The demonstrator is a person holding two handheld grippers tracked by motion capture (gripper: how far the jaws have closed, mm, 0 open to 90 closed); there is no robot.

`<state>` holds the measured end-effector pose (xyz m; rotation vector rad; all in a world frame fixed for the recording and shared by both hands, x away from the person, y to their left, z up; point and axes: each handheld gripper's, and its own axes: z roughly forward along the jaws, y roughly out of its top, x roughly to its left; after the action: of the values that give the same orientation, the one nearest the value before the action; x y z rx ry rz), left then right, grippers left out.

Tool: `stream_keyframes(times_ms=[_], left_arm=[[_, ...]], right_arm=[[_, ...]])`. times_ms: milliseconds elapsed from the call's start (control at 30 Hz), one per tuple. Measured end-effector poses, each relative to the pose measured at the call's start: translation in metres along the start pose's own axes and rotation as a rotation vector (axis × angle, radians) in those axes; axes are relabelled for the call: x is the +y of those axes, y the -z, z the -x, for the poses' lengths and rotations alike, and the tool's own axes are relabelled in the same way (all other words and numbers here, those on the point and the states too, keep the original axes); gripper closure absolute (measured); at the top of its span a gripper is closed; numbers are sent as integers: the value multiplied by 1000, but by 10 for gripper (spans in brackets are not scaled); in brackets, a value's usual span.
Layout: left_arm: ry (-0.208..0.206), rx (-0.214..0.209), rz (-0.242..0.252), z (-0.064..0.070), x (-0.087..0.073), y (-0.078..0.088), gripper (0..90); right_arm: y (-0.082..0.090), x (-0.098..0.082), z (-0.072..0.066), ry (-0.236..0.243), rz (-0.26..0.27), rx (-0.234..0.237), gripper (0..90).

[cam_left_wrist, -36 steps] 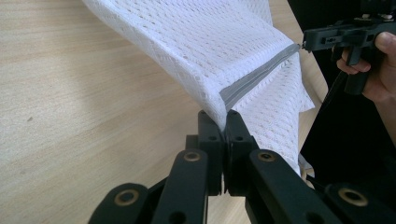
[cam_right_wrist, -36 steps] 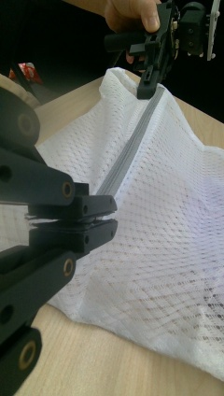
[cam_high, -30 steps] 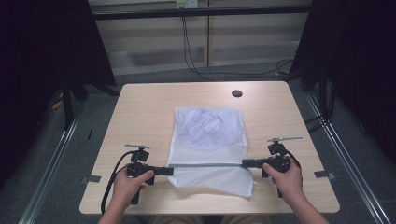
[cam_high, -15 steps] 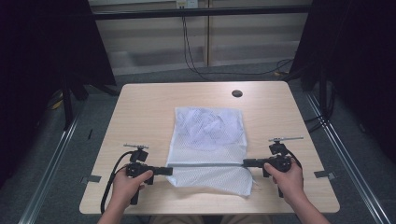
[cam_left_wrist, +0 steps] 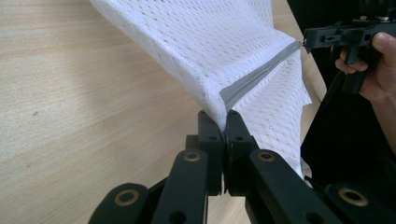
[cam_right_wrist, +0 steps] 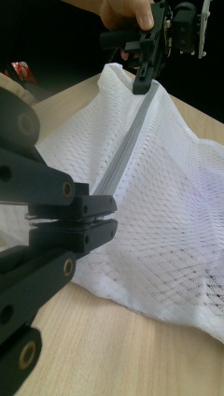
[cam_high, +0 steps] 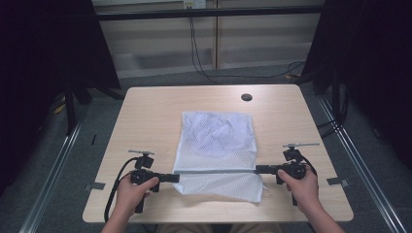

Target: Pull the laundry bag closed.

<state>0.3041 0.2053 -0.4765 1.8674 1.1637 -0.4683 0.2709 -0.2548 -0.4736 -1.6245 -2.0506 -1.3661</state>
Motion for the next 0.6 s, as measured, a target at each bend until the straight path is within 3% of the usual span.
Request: stream_keyframes(times_ms=[600], left_arm=[[-4, 0, -3, 1, 2, -1, 882]], right_arm=[[5, -4, 3, -12, 6, -1, 870]])
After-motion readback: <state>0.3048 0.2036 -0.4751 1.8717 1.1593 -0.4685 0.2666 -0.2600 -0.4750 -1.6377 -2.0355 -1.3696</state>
